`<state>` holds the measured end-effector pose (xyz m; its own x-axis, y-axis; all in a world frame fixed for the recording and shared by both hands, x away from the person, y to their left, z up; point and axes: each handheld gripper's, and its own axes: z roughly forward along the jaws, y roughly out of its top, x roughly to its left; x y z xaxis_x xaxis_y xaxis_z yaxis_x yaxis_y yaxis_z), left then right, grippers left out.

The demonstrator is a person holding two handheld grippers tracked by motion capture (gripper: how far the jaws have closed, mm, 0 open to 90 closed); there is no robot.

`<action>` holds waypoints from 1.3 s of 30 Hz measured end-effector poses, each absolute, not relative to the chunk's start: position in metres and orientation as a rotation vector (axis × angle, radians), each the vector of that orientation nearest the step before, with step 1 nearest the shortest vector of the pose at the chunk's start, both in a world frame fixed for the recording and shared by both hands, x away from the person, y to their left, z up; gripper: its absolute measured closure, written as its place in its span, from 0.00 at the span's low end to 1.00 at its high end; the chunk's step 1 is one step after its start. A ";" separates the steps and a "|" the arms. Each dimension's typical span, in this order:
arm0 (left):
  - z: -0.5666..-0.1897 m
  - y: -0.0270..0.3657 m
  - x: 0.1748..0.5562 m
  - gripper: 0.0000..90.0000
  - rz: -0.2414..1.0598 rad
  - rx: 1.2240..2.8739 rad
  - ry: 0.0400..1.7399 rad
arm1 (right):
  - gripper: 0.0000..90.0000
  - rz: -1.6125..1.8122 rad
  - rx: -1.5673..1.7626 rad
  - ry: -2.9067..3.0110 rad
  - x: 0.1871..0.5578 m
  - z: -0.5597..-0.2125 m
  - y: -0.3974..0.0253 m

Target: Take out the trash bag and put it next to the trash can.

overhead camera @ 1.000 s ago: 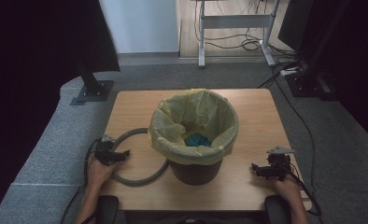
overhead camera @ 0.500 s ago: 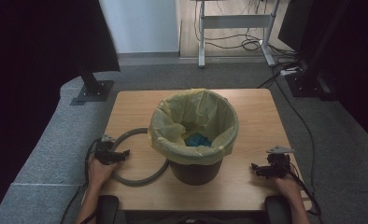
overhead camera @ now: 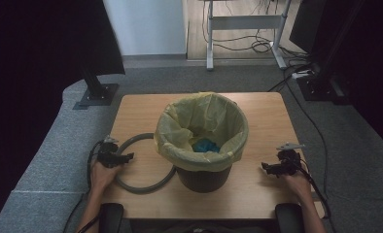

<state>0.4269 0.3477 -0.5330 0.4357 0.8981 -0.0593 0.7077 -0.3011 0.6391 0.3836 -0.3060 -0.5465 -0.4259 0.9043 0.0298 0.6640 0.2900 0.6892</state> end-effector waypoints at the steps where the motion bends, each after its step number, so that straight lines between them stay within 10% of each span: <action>1: -0.531 0.347 0.428 0.16 0.416 2.102 1.342 | 0.01 0.909 1.416 2.197 0.385 -0.545 -0.306; 39: -0.411 0.308 0.454 0.12 0.327 2.231 1.078 | 0.04 1.025 1.236 2.275 0.440 -0.414 -0.274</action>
